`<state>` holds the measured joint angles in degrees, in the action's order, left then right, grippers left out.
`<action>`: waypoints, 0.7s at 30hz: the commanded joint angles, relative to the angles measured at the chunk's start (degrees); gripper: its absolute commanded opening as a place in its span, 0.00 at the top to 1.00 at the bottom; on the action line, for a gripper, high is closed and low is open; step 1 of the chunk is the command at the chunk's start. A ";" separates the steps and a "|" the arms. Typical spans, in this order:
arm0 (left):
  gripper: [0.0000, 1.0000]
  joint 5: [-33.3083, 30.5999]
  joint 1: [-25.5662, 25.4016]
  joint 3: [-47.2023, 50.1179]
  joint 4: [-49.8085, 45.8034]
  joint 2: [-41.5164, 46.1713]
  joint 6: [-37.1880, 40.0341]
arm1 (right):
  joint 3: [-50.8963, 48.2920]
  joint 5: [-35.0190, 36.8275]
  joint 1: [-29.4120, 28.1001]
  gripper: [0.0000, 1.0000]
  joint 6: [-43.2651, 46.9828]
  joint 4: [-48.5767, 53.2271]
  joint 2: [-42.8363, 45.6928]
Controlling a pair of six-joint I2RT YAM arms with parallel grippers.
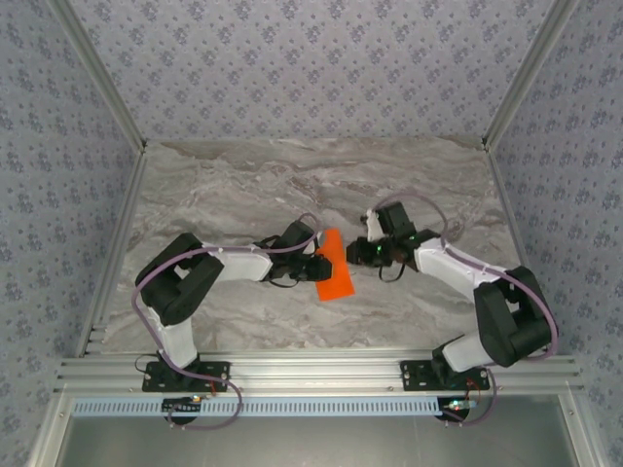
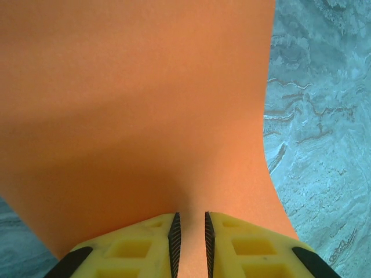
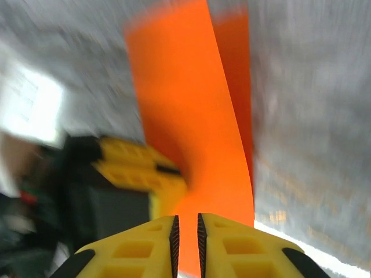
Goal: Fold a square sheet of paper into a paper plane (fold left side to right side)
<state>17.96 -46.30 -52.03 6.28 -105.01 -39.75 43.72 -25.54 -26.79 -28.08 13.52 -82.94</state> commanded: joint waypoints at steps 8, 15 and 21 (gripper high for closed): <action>0.79 -2.32 -0.64 -0.56 -4.72 -0.56 -0.36 | -5.23 1.57 -4.04 0.84 -3.04 -0.80 -6.70; 0.77 -0.75 -0.47 -3.03 -4.41 0.51 -0.49 | -4.49 6.36 -4.66 0.85 -1.73 3.47 -9.22; 0.76 -1.05 0.63 -5.23 -4.24 -1.26 -0.23 | -4.13 8.26 -4.96 0.85 -0.96 5.24 -9.35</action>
<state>17.32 -46.30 -55.31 3.05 -105.14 -40.14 40.25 -23.31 -31.24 -30.13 14.50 -89.80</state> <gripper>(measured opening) 0.240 0.152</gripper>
